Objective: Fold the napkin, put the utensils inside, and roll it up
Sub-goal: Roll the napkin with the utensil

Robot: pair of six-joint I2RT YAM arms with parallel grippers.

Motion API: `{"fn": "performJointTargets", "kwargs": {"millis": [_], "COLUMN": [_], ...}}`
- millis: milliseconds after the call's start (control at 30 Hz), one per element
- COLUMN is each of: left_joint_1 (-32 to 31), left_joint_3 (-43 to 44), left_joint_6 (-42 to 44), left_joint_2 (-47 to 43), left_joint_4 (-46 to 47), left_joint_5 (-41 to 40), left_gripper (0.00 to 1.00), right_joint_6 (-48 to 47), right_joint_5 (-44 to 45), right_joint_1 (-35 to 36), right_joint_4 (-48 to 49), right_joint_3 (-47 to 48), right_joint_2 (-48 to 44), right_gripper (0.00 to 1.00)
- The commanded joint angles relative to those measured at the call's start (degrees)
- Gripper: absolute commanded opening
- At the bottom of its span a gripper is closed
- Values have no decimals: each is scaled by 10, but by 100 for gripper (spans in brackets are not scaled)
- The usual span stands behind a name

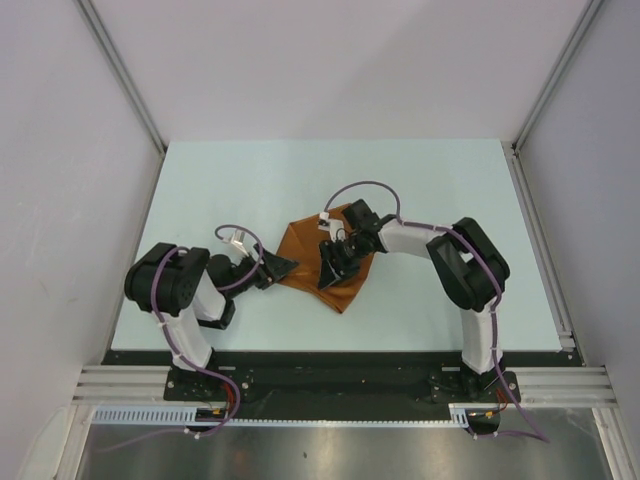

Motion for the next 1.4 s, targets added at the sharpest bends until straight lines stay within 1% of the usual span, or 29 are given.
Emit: {"fn": "performJointTargets", "kwargs": {"millis": [0, 67, 100, 167, 200, 267, 300, 367, 400, 433, 467, 500, 533, 567, 600, 667, 733, 867, 1000, 1100, 1200, 1267, 1367], "left_joint_1": [15, 15, 15, 15, 15, 15, 15, 15, 15, 15, 15, 15, 15, 15, 15, 15, 15, 15, 15, 15, 15, 15, 15], "left_joint_3": [-3, -1, -1, -1, 0, 2, 4, 6, 8, 10, 11, 13, 14, 15, 17, 19, 21, 27, 30, 33, 37, 41, 44], "left_joint_6": [38, 40, 41, 41, 41, 42, 43, 47, 50, 55, 58, 60, 64, 65, 65, 68, 71, 73, 80, 85, 88, 89, 92], "left_joint_2": [-11, -10, -9, -9, -10, -12, -13, -22, -24, -30, -32, -35, -37, -41, -42, -46, -47, -49, -59, -63, -65, -67, -69], "left_joint_4": [-68, -75, -76, -76, -76, -82, -85, -96, -101, -112, -117, -122, -131, -134, -136, -144, -151, -158, -173, -186, -196, -200, -208], "left_joint_5": [-53, -51, -51, -51, -51, -51, -51, -51, -52, -52, -52, -53, -52, -51, -51, -50, -50, -48, -51, -51, -50, -49, -48], "left_gripper": [83, 83, 83, 83, 83, 83, 83, 83, 83, 83, 83, 83, 83, 83, 83, 83, 83, 83, 83, 83, 83, 83, 83], "right_joint_6": [-6, -2, 0, 1, 1, 3, 8, 8, 1, -4, -5, -8, -5, -2, 3, 6, -7, -36, -51, -57, -61, -62, -62], "right_joint_5": [12, 19, 23, 56, 104, 169, 238, 309, 386, 418, 456, 518, 549, 574, 620, 640, 636, 609, 602, 598, 593, 611, 628], "right_joint_1": [-3, 0, 4, 15, 32, 53, 68, 112, 130, 168, 185, 201, 226, 234, 240, 248, 249, 258, 282, 286, 286, 285, 279], "right_joint_4": [2, 17, 25, 39, 43, 69, 82, 115, 124, 133, 152, 164, 176, 187, 187, 207, 212, 216, 232, 233, 236, 229, 206], "right_joint_3": [-33, -43, -50, -72, -81, -119, -135, -178, -188, -201, -219, -231, -239, -249, -248, -245, -239, -230, -232, -227, -227, -222, -214], "right_joint_2": [-57, -75, -100, -125, -148, -175, -187, -225, -237, -252, -260, -265, -273, -275, -276, -282, -281, -254, -246, -230, -209, -196, -185], "right_gripper": [58, 58, 59, 59, 59, 60, 60, 61, 61, 61, 61, 61, 61, 61, 62, 64, 66, 65, 65, 64, 63, 61, 54]}}
